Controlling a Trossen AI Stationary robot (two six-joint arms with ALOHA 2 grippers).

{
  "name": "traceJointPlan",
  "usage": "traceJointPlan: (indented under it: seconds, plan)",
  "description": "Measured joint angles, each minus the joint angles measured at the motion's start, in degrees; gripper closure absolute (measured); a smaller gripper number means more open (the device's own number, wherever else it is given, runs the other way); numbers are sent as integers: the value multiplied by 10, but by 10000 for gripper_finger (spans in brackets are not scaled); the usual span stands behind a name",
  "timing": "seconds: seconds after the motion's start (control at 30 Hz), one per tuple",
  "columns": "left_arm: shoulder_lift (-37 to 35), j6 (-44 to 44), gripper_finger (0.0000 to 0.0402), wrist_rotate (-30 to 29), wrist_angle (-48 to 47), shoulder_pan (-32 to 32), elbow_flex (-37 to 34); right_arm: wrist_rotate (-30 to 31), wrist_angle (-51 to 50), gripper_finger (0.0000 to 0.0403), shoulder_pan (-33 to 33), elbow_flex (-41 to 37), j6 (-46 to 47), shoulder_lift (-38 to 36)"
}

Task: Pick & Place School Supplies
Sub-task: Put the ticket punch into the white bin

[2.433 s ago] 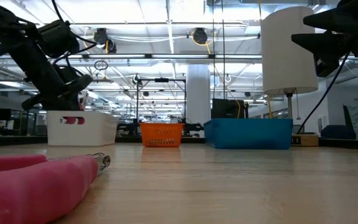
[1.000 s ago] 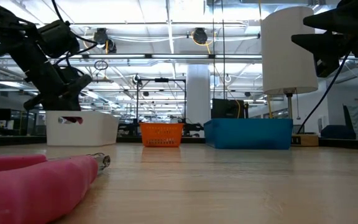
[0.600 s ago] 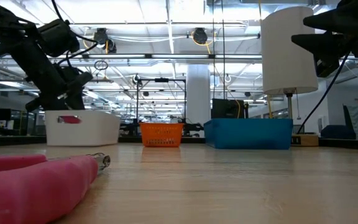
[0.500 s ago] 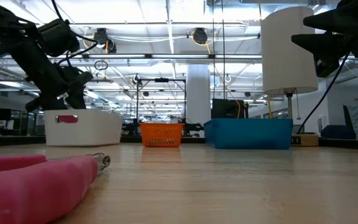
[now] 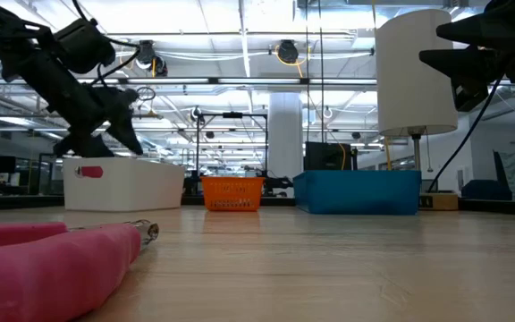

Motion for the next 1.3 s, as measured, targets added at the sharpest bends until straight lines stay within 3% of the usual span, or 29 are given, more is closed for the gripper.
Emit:
traceJointPlan:
  seconds: [0.23, 1.0, 1.3]
  plan:
    - [0, 22, 123, 51, 51, 0, 0, 0, -4, 245, 0, 0, 2, 0]
    - [0, 99, 124, 20, 78, -17, 2, 0, -5, 245, 0, 0, 2, 0]
    - [-17, 144, 124, 103, 112, -17, 2, 0, -8, 245, 0, 0, 5, 0]
